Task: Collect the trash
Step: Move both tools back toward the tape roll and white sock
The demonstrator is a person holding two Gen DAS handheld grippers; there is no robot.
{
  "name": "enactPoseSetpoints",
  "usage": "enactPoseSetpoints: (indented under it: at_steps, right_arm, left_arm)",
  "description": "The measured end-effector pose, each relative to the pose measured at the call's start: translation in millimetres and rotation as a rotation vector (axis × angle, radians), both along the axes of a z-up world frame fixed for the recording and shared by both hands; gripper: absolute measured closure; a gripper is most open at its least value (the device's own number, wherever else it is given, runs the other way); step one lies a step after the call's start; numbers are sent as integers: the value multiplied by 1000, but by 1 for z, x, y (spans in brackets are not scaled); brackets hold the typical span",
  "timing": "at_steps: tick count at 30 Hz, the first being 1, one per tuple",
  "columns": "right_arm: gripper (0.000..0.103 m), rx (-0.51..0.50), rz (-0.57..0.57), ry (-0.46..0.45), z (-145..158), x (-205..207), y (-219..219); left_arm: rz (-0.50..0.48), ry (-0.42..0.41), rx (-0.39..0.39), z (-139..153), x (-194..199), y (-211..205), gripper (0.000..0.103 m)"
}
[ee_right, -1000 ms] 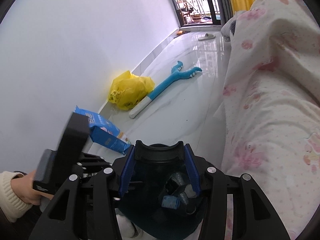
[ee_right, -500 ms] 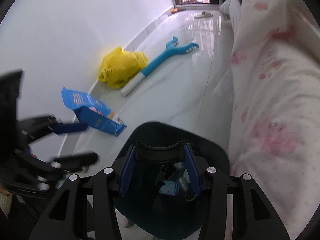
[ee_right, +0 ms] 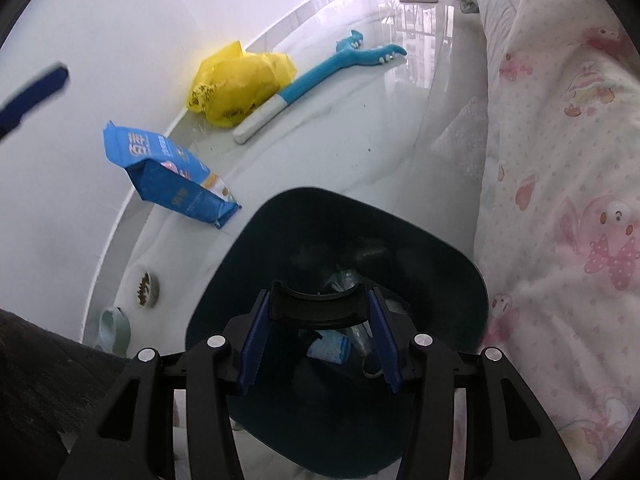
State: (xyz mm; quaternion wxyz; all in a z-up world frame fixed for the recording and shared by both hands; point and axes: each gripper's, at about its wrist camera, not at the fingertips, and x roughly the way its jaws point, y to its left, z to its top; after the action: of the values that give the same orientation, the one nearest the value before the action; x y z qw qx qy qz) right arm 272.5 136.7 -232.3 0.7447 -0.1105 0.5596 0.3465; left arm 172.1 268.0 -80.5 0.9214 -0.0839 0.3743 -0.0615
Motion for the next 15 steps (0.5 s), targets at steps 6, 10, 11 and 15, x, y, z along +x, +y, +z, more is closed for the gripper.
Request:
enactPoseSetpoints:
  at_steps: [6,10,11,15]
  right_arm:
    - [43,-32,20,-11,1,-5,1]
    - [38,-36,30,-8,5,-6,-1]
    - [38,-41,34,-13,6,-7,-1]
    - [37,-38,43,-37,15,-9,-5]
  left_arm:
    - [25,-70,0,21,3,-3,10]
    - [16,-112,26,34,1,-10,10]
    - [10,-124,32,38,1,-13,10]
    - [-4,-169,43,54,1,-23,9]
